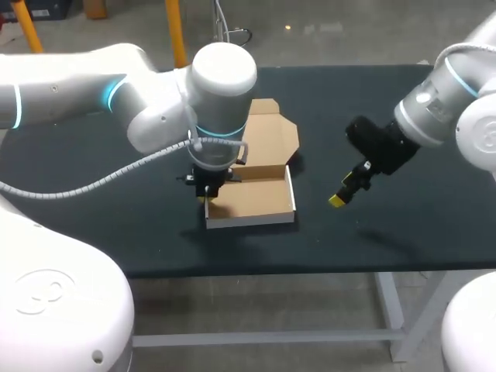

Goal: Assemble the packaging by folding the flat box into shape, placing the metal phone stand inside, and closing the box properly

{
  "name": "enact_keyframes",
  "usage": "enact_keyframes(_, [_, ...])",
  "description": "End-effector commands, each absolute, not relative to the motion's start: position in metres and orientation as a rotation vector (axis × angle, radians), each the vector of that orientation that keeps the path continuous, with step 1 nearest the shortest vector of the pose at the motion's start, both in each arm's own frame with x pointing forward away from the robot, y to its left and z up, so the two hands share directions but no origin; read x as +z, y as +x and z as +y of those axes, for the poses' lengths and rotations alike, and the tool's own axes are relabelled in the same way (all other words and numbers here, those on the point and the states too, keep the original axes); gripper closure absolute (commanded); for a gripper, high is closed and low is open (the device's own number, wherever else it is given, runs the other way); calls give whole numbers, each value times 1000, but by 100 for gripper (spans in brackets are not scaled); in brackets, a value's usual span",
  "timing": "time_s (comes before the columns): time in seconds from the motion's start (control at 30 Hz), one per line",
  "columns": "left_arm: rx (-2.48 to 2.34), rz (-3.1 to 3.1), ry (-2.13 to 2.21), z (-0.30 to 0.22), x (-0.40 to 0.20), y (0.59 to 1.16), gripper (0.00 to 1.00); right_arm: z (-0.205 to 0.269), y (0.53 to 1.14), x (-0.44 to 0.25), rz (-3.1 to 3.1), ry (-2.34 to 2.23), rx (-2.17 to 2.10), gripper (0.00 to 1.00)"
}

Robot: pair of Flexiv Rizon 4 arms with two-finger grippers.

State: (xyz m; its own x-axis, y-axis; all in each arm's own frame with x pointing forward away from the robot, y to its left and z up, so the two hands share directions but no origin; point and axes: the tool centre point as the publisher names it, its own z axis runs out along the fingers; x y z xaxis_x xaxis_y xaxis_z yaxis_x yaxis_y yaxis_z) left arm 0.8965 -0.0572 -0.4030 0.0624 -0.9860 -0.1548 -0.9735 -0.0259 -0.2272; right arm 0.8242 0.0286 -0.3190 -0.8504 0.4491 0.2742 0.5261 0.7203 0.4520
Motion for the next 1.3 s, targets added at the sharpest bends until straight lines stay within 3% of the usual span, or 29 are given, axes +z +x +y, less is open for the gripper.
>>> enact_keyframes(0.03, [-41,1956,-2053,-56,-405,895,100,17,814,-312,-2778,-715,-857,0])
enact_keyframes(1.3, [-34,2035,-1910,-39,-402,893,100,1,792,-303,-2882,-538,-953,0])
